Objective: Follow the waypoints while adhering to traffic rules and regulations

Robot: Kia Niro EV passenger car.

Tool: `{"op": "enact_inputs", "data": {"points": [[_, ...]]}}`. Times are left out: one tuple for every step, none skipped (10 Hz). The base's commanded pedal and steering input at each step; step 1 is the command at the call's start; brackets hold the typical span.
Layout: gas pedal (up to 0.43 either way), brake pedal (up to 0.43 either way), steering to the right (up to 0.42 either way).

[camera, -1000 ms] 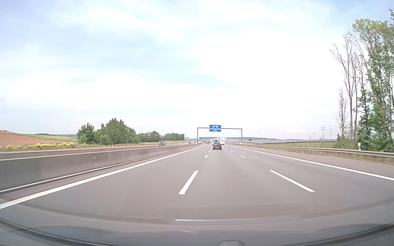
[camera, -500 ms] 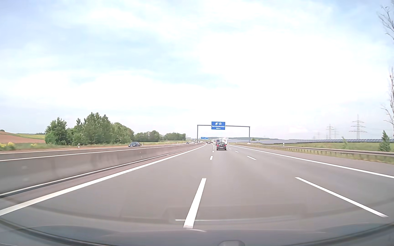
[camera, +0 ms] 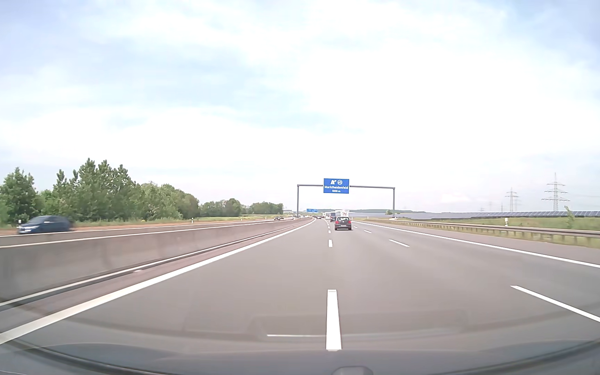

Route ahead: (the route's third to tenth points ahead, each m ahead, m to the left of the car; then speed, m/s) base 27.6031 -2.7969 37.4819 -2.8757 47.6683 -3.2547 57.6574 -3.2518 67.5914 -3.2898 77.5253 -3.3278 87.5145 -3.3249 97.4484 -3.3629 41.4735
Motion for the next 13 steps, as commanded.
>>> {"op": "enact_inputs", "data": {"points": [[0.421, 0.000, 0.001], [0.421, 0.000, 0.001], [0.409, 0.000, 0.001], [0.398, 0.000, 0.001], [0.390, 0.000, 0.001], [0.358, 0.000, 0.001], [0.358, 0.000, 0.001], [0.350, 0.000, 0.001], [0.350, 0.000, 0.001], [0.339, 0.000, 0.001], [0.339, 0.000, 0.001], [0.339, 0.000, 0.001], [0.339, 0.000, 0.001]]}}
